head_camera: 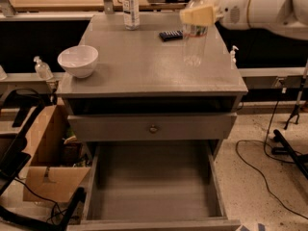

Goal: Pick water bottle from middle drawer and place on counter

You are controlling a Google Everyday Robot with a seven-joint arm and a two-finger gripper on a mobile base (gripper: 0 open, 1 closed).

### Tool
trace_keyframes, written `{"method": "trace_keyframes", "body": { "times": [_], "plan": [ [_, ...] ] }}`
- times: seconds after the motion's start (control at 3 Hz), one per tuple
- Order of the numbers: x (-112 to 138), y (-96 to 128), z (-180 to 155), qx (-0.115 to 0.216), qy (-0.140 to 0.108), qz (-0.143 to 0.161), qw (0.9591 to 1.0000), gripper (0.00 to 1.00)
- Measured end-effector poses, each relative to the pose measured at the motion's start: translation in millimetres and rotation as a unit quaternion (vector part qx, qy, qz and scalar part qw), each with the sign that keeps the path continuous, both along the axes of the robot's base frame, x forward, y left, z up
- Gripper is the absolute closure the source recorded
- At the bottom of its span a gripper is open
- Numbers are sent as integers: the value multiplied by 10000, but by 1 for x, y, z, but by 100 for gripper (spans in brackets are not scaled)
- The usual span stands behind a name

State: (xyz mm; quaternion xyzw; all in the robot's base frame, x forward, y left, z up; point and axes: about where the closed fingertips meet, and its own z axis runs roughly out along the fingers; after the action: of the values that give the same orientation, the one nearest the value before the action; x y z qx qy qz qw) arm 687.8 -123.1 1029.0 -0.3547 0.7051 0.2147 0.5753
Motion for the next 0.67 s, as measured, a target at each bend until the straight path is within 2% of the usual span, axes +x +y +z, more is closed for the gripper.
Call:
{"method": "trace_keyframes", "body": {
  "times": [0.33, 0.67],
  "plan": [
    [55, -17, 16, 333, -223, -216, 9990, 100],
    [95, -28, 15, 599, -305, -364, 9971, 100]
  ]
}}
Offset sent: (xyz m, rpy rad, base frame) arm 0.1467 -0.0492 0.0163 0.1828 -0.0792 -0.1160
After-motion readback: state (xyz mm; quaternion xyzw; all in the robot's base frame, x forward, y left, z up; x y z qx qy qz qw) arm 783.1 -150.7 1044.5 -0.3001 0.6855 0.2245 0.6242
